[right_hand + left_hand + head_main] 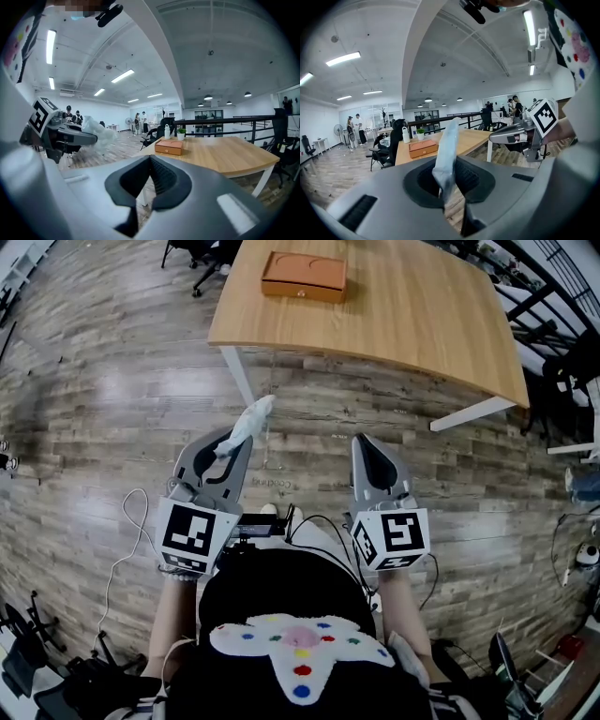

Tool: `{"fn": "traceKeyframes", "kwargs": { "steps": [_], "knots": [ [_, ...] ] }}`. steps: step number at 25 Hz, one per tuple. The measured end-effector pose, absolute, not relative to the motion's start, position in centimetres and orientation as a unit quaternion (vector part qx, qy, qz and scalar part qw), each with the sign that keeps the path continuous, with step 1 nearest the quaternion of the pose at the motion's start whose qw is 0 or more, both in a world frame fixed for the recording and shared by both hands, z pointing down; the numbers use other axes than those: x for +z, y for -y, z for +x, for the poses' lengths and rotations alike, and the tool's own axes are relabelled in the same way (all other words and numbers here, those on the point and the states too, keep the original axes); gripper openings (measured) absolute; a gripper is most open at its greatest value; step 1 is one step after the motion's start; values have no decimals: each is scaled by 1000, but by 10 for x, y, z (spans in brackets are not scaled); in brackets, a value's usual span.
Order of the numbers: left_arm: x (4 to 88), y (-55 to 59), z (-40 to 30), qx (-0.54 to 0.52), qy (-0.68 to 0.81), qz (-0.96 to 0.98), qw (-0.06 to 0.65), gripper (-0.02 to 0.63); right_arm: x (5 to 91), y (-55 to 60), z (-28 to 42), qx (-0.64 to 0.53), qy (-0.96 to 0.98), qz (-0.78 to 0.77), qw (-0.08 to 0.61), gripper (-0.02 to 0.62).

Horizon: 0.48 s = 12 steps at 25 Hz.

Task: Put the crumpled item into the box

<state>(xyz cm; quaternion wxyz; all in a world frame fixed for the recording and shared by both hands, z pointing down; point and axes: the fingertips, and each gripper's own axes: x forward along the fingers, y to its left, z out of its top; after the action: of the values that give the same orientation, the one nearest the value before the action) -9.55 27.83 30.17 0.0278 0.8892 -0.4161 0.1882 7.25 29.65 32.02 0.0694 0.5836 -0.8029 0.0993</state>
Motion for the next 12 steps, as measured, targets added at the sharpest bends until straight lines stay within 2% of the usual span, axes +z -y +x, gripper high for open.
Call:
{"fn": "traceKeyframes", "kwargs": {
  "steps": [12],
  "knots": [
    [303, -281, -80, 178, 429, 886, 18, 49, 319, -304, 84, 71, 814, 572, 73, 8]
  ]
}}
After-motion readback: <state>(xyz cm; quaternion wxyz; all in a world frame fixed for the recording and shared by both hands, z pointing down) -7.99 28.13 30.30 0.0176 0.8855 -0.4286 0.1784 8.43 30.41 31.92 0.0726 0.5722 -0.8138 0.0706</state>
